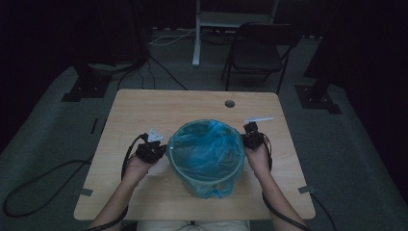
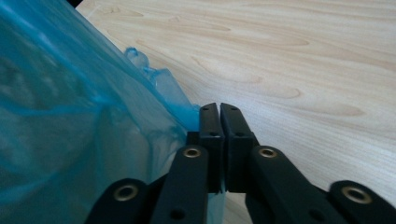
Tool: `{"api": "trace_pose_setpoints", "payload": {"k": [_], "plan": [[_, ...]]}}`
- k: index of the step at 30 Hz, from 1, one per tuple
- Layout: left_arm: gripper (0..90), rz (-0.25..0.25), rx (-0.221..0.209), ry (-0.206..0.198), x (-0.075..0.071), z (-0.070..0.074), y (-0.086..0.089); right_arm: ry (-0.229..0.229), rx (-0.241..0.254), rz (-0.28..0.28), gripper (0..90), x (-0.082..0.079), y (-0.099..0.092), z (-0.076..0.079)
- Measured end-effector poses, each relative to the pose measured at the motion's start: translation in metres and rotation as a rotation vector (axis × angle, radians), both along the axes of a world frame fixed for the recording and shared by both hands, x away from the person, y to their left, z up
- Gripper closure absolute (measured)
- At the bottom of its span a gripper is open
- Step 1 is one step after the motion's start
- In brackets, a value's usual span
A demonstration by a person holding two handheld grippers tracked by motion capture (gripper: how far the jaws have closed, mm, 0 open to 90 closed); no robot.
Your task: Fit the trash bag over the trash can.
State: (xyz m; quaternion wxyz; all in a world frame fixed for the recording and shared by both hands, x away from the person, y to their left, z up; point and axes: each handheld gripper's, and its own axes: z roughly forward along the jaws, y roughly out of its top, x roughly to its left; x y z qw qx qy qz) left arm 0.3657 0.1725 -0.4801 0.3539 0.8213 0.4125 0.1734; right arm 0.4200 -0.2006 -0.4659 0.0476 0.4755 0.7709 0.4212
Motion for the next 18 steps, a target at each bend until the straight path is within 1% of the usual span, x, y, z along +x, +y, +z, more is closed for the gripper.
{"api": "trace_pose_setpoints", "payload": {"k": [1, 2, 3, 4, 5, 7, 8, 9, 10, 12, 13, 14, 15, 16, 18], "plan": [[78.3, 0.018, -0.005, -0.006, -0.001, 0.001, 0.002, 0.0, 0.0, -0.006, 80.1, 0.0, 0.0, 0.0], [68.6, 0.031, -0.015, -0.015, -0.004, 0.003, 0.005, -0.005, 0.005, -0.015, 76.2, -0.001, -0.001, 0.001], [59.9, 0.034, -0.034, -0.032, -0.008, 0.005, 0.009, -0.008, 0.012, -0.021, 74.0, -0.001, -0.004, 0.003], [52.6, 0.051, -0.047, -0.041, -0.012, 0.008, 0.014, -0.013, 0.023, -0.029, 69.8, -0.002, -0.007, 0.006], [48.3, 0.057, -0.062, -0.043, -0.017, 0.011, 0.019, -0.019, 0.033, -0.034, 66.7, -0.004, -0.011, 0.009], [39.8, 0.037, -0.107, -0.053, -0.029, 0.016, 0.031, -0.033, 0.042, -0.048, 62.0, -0.007, -0.018, 0.016], [39.6, 0.028, -0.124, -0.053, -0.036, 0.019, 0.036, -0.041, 0.043, -0.057, 61.1, -0.01, -0.023, 0.02], [37.7, 0.03, -0.134, -0.056, -0.042, 0.02, 0.041, -0.048, 0.048, -0.058, 59.7, -0.012, -0.027, 0.023], [37.3, 0.018, -0.144, -0.057, -0.05, 0.022, 0.045, -0.057, 0.048, -0.065, 58.7, -0.015, -0.03, 0.026], [35.2, -0.012, -0.148, -0.065, -0.064, 0.024, 0.051, -0.074, 0.057, -0.073, 57.8, -0.021, -0.038, 0.033], [35.2, -0.026, -0.163, -0.067, -0.072, 0.026, 0.054, -0.082, 0.06, -0.08, 57.4, -0.024, -0.042, 0.035], [35.1, -0.026, -0.163, -0.067, -0.072, 0.026, 0.054, -0.082, 0.06, -0.08, 57.4, -0.024, -0.042, 0.035], [35.1, -0.068, -0.231, -0.056, -0.086, 0.03, 0.055, -0.088, 0.065, -0.086, 57.3, -0.027, -0.046, 0.038], [35.1, -0.089, -0.241, -0.061, -0.091, 0.032, 0.053, -0.104, 0.073, -0.104, 56.2, -0.032, -0.054, 0.042], [35.1, -0.135, -0.254, -0.081, -0.105, 0.038, 0.043, -0.106, 0.087, -0.111, 56.1, -0.034, -0.06, 0.044]]}}
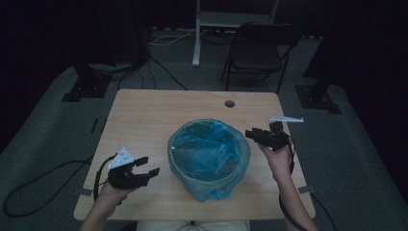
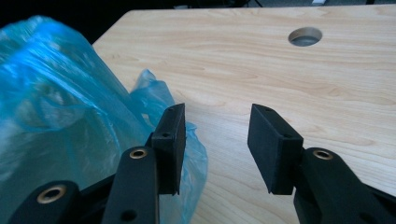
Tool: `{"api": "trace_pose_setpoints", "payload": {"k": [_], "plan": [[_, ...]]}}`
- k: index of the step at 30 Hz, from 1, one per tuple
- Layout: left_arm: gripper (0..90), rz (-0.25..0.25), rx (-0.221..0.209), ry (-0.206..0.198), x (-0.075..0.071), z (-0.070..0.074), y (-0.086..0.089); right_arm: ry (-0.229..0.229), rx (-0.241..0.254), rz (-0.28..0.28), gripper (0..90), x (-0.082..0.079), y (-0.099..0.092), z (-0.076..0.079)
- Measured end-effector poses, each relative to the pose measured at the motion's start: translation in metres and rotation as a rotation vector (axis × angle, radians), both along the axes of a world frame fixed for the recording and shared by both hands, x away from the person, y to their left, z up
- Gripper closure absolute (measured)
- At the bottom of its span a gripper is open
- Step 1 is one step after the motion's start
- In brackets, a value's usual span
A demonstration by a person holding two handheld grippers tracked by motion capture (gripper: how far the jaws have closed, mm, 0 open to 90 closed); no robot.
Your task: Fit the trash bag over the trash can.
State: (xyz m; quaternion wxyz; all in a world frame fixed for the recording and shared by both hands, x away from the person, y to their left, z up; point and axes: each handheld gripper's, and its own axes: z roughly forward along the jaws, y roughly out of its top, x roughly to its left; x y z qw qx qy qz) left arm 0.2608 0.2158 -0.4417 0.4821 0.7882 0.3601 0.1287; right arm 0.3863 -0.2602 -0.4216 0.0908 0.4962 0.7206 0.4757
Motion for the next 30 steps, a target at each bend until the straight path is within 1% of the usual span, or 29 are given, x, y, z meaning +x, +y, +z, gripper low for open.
{"api": "trace_pose_setpoints", "payload": {"k": [2, 4, 5, 6, 7, 8, 10, 12, 14, 16, 18, 20, 21, 22, 23, 24, 26, 27, 28, 29, 30], "plan": [[30.9, -0.036, -0.005, -0.008, -0.01, 0.008, -0.013, 0.0, 0.0, -0.012, 56.1, -0.001, -0.004, 0.001], [30.7, -0.082, -0.008, -0.021, -0.019, 0.013, -0.028, 0.004, 0.009, -0.02, 56.0, -0.002, -0.007, 0.001], [30.7, -0.108, 0.003, -0.033, -0.022, 0.015, -0.034, 0.007, 0.014, -0.019, 56.0, -0.002, -0.008, 0.0], [30.7, -0.124, 0.023, -0.046, -0.024, 0.016, -0.04, 0.007, 0.015, -0.018, 56.1, -0.002, -0.008, -0.001], [30.6, -0.124, 0.037, -0.057, -0.025, 0.017, -0.045, 0.009, 0.014, -0.018, 56.0, -0.002, -0.009, -0.002], [30.6, -0.125, 0.039, -0.061, -0.024, 0.018, -0.048, 0.017, 0.016, -0.014, 56.1, -0.002, -0.009, -0.004], [30.7, -0.123, 0.02, -0.064, -0.021, 0.019, -0.05, 0.021, 0.015, -0.006, 56.1, -0.002, -0.008, -0.006], [30.7, -0.128, 0.014, -0.07, -0.02, 0.021, -0.052, 0.026, 0.012, -0.003, 56.1, -0.003, -0.007, -0.008], [31.0, -0.13, 0.007, -0.085, -0.019, 0.023, -0.054, 0.031, 0.017, 0.001, 56.3, -0.002, -0.007, -0.01], [38.3, -0.139, -0.006, -0.095, -0.018, 0.024, -0.054, 0.036, 0.018, 0.002, 57.1, -0.002, -0.008, -0.011], [44.9, -0.139, -0.022, -0.087, -0.016, 0.024, -0.054, 0.036, 0.02, 0.001, 57.1, -0.002, -0.008, -0.012], [47.0, -0.138, -0.036, -0.078, -0.015, 0.023, -0.055, 0.034, 0.024, 0.003, 57.4, -0.003, -0.008, -0.012], [53.5, -0.138, -0.039, -0.081, -0.015, 0.023, -0.055, 0.031, 0.025, 0.002, 57.5, -0.003, -0.008, -0.012], [57.7, -0.134, -0.045, -0.082, -0.015, 0.023, -0.055, 0.032, 0.026, 0.004, 57.7, -0.004, -0.009, -0.012], [59.5, -0.136, -0.047, -0.077, -0.015, 0.023, -0.055, 0.031, 0.027, 0.003, 57.7, -0.004, -0.009, -0.012], [64.5, -0.137, -0.043, -0.084, -0.015, 0.023, -0.055, 0.032, 0.029, 0.004, 58.1, -0.005, -0.009, -0.012], [71.6, -0.136, -0.034, -0.09, -0.015, 0.024, -0.056, 0.032, 0.029, 0.007, 58.3, -0.005, -0.009, -0.012], [79.9, -0.132, -0.029, -0.092, -0.015, 0.024, -0.056, 0.03, 0.03, 0.008, 58.6, -0.006, -0.009, -0.011], [83.4, -0.128, -0.019, -0.087, -0.015, 0.024, -0.056, 0.03, 0.029, 0.008, 58.5, -0.006, -0.01, -0.011], [89.0, -0.14, -0.016, -0.081, -0.015, 0.023, -0.057, 0.028, 0.029, 0.007, 58.6, -0.006, -0.01, -0.011], [90.0, -0.145, -0.007, -0.08, -0.015, 0.021, -0.057, 0.027, 0.033, 0.005, 58.8, -0.007, -0.011, -0.011]]}}
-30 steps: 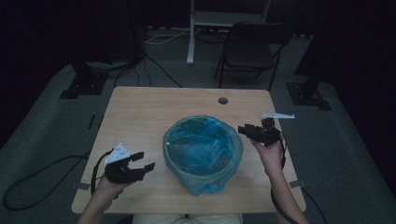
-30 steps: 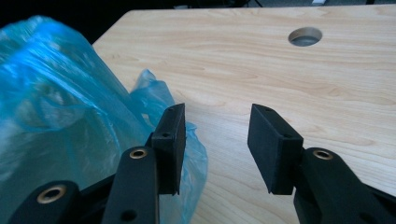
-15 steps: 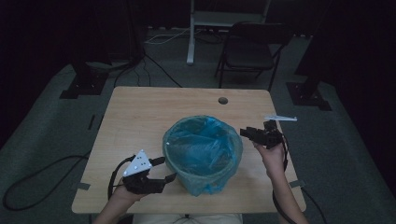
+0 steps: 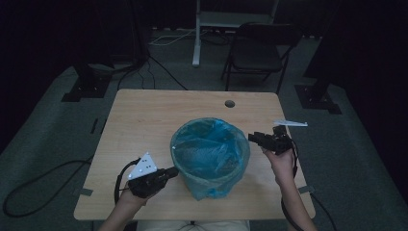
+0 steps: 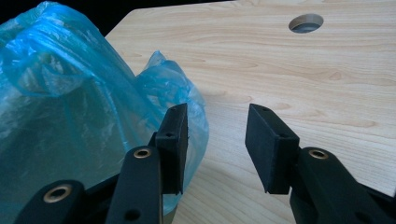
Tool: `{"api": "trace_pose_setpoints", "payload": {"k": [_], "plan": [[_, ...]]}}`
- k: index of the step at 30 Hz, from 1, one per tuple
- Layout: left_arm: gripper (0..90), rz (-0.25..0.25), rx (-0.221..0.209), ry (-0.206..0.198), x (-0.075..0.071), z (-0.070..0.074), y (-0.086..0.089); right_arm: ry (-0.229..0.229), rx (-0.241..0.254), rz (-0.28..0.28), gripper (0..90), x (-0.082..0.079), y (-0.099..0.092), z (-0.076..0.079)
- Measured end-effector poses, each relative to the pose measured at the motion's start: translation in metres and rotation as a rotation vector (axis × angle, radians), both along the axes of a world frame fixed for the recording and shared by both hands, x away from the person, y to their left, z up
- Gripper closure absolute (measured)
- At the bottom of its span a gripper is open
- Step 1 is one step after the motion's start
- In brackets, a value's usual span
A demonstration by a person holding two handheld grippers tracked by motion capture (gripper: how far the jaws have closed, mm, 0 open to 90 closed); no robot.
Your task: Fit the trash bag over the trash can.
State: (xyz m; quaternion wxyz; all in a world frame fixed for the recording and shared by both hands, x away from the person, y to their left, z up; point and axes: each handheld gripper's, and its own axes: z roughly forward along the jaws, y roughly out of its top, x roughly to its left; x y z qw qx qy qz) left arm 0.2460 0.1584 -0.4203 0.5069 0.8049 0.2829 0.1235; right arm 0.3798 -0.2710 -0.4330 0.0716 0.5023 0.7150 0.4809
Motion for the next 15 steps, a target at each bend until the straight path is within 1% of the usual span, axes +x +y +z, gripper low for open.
{"api": "trace_pose_setpoints", "payload": {"k": [1, 2, 4, 5, 6, 9, 10, 11, 12, 13, 14, 15], "plan": [[90.0, -0.004, 0.015, 0.009, 0.0, -0.002, -0.001, 0.0, 0.005, -0.002, 58.8, 0.0, -0.001, 0.0], [90.0, -0.011, 0.03, 0.008, 0.001, -0.003, -0.001, -0.002, 0.005, -0.003, 58.8, -0.001, -0.002, 0.0], [90.0, -0.008, 0.052, 0.021, 0.002, -0.008, -0.002, -0.007, 0.017, -0.008, 58.8, -0.004, -0.005, 0.002], [90.0, -0.009, 0.057, 0.031, 0.003, -0.012, -0.002, -0.012, 0.022, -0.012, 58.7, -0.005, -0.007, 0.003], [90.0, -0.011, 0.064, 0.047, 0.005, -0.015, -0.001, -0.021, 0.029, -0.014, 58.4, -0.009, -0.01, 0.005], [90.0, -0.005, 0.115, 0.072, 0.01, -0.028, -0.001, -0.049, 0.066, -0.015, 56.8, -0.019, -0.017, 0.014], [90.0, 0.005, 0.13, 0.088, 0.012, -0.032, 0.0, -0.064, 0.084, -0.007, 55.5, -0.024, -0.019, 0.018], [90.0, 0.005, 0.14, 0.104, 0.014, -0.036, 0.0, -0.074, 0.107, 0.007, 54.3, -0.029, -0.019, 0.021], [90.0, -0.001, 0.137, 0.111, 0.015, -0.04, 0.001, -0.086, 0.123, 0.024, 53.2, -0.034, -0.019, 0.024], [90.0, 0.004, 0.138, 0.126, 0.017, -0.043, 0.002, -0.095, 0.128, 0.035, 52.8, -0.04, -0.018, 0.027], [90.0, 0.002, 0.148, 0.134, 0.018, -0.046, 0.002, -0.105, 0.124, 0.044, 52.1, -0.044, -0.017, 0.029], [90.0, 0.005, 0.15, 0.137, 0.019, -0.048, 0.003, -0.113, 0.12, 0.056, 51.8, -0.048, -0.015, 0.031]]}}
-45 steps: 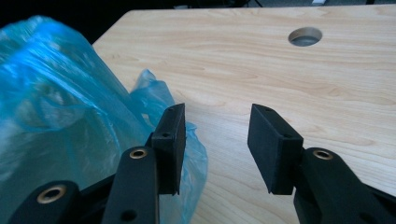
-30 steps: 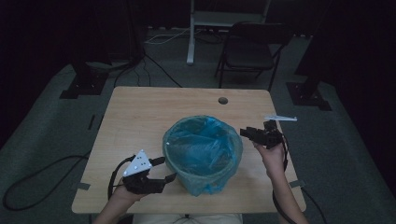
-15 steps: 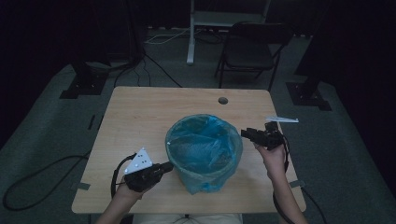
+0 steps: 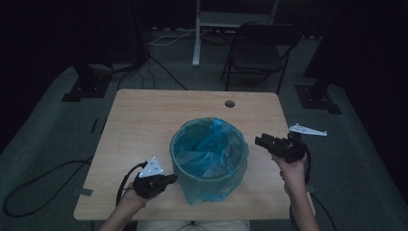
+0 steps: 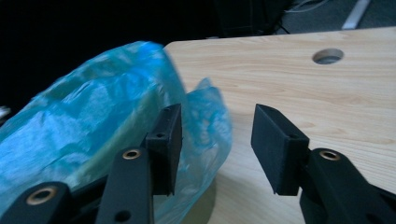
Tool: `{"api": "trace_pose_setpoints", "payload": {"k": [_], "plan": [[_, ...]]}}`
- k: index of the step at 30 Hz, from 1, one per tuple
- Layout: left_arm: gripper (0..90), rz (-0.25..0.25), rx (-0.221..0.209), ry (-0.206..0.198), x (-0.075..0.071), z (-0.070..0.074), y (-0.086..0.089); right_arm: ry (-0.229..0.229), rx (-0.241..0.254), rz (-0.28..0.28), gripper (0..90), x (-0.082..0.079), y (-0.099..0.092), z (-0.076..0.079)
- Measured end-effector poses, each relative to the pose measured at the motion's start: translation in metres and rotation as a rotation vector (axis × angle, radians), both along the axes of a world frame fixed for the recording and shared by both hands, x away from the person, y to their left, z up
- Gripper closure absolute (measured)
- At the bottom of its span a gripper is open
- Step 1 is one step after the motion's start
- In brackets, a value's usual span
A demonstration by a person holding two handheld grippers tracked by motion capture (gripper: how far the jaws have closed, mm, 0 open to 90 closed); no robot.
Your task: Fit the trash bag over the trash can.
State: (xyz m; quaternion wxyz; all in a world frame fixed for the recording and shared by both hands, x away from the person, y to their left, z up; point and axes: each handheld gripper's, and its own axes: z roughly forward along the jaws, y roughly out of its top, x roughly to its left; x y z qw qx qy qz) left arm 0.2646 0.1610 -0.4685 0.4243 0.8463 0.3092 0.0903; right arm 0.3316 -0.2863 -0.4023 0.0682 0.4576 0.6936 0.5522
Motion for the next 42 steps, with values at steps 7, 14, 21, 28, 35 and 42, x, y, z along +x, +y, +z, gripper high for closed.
{"api": "trace_pose_setpoints", "payload": {"k": [7, 14, 21, 28, 35, 42], "plan": [[76.0, 0.0, -0.008, 0.013, 0.0, -0.008, 0.001, -0.006, -0.004, 0.015, 46.9, -0.006, 0.007, -0.001], [27.8, 0.029, -0.112, -0.004, -0.004, 0.001, 0.024, -0.018, 0.025, -0.031, 32.7, 0.0, 0.005, -0.003], [0.3, 0.042, -0.149, -0.036, -0.008, 0.001, 0.032, -0.058, 0.069, -0.042, 28.2, 0.004, 0.005, -0.003], [0.3, 0.199, -0.209, -0.154, -0.004, -0.006, 0.045, -0.082, 0.084, 0.014, 18.9, 0.008, 0.015, 0.003], [0.3, 0.309, -0.121, -0.201, -0.002, -0.024, 0.067, -0.117, 0.072, 0.093, 18.5, 0.019, 0.037, 0.022], [0.3, 0.331, -0.095, -0.204, -0.006, -0.037, 0.084, -0.179, 0.038, 0.141, 18.6, 0.024, 0.068, 0.042]]}}
